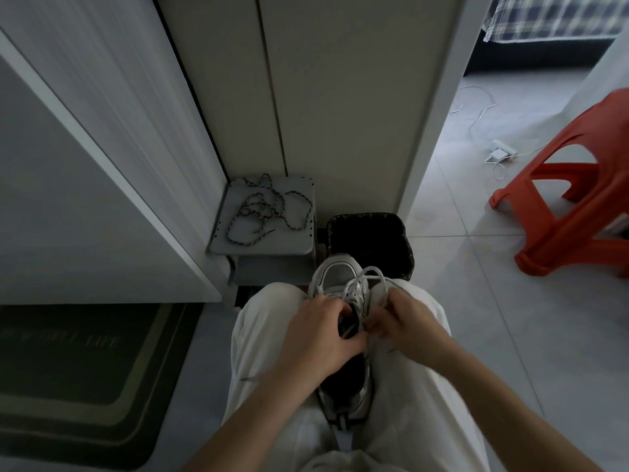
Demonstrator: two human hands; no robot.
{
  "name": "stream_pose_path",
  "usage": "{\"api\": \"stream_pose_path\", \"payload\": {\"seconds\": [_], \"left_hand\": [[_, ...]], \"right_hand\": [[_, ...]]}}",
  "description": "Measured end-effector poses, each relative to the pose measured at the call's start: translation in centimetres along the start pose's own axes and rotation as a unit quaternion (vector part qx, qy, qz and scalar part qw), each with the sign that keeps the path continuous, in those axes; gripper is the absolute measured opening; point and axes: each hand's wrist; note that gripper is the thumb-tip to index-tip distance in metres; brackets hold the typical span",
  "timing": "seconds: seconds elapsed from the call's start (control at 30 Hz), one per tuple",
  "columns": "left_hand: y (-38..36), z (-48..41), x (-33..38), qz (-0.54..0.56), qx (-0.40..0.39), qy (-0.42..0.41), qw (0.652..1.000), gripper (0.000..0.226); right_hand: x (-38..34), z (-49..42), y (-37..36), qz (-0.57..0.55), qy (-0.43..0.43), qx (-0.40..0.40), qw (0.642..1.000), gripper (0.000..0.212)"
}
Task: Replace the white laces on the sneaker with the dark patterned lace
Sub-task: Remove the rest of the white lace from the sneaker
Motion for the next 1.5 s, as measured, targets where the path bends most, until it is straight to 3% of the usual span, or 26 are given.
{"api": "stream_pose_path", "payload": {"seconds": [0.13, 0.2, 0.33, 0.43, 0.57, 0.63, 0.7, 0.77, 0.93, 1.03, 1.1, 1.17, 1.23, 1.4, 1.5], "left_hand": [[-0.3, -0.3, 0.5, 0.016, 0.012, 0.003, 1.0, 0.045], [-0.5, -0.3, 0.3, 0.022, 0.012, 0.0, 1.0, 0.047], [-0.5, 0.0, -0.6, 0.033, 0.015, -0.004, 0.999, 0.052], [-0.6, 0.2, -1.1, 0.046, 0.018, -0.018, 0.999, 0.055], [-1.1, 0.5, -1.8, 0.064, 0.016, -0.039, 0.997, 0.054], [-1.1, 0.4, -1.9, 0.069, 0.017, -0.038, 0.997, 0.053], [-1.1, 0.3, -1.9, 0.072, 0.007, -0.035, 0.997, 0.056], [-1.2, 0.2, -1.8, 0.079, -0.001, -0.029, 0.996, 0.059], [-1.5, 0.2, -2.2, 0.075, -0.027, -0.047, 0.996, 0.068], [-1.5, 0.1, -2.1, 0.066, -0.037, -0.048, 0.996, 0.071], [-1.5, -0.1, -2.1, 0.068, -0.033, -0.043, 0.996, 0.066], [-1.5, -0.2, -2.1, 0.067, -0.033, -0.042, 0.996, 0.062], [-1.5, -0.4, -2.1, 0.069, -0.031, -0.04, 0.996, 0.06], [-1.3, -0.4, -2.1, 0.078, -0.04, -0.041, 0.995, 0.063], [-1.1, -0.2, -2.1, 0.078, -0.041, -0.036, 0.995, 0.059]], "right_hand": [[0.3, -0.9, 3.0, -0.182, -0.041, 0.038, 0.982, 0.021], [0.3, -0.7, 2.5, -0.215, -0.059, 0.073, 0.972, 0.02], [0.0, 0.8, -1.1, -0.13, -0.067, 0.024, 0.989, 0.014], [-0.1, 0.9, -1.9, -0.115, -0.063, 0.046, 0.99, 0.018], [-0.3, 0.4, -1.1, -0.001, -0.021, 0.055, 0.998, 0.028], [-0.1, 0.0, 0.0, -0.095, -0.043, 0.075, 0.992, 0.026], [0.1, -0.8, 1.3, -0.236, -0.088, 0.1, 0.963, 0.02], [0.2, -0.9, 1.7, -0.281, -0.103, 0.123, 0.946, 0.019], [-0.2, 1.0, -1.5, -0.098, -0.056, 0.025, 0.993, 0.02], [0.2, 1.2, -2.3, -0.049, -0.046, 0.07, 0.995, 0.022], [0.1, 0.5, -1.3, -0.081, -0.05, 0.113, 0.989, 0.02], [0.1, -0.3, 0.3, -0.248, -0.086, 0.14, 0.955, 0.017], [0.2, -0.6, 1.2, -0.307, -0.1, 0.145, 0.935, 0.017], [0.2, 0.7, -1.8, -0.114, -0.077, 0.03, 0.99, 0.014], [0.5, 0.4, -2.5, -0.095, -0.094, 0.061, 0.989, 0.019]]}}
Point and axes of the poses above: each hand's wrist, its own z-axis away from the middle knuckle, its own y-axis out of the back of the hand, x = y × z, and after that the axes turned 1 degree about -z, right-handed
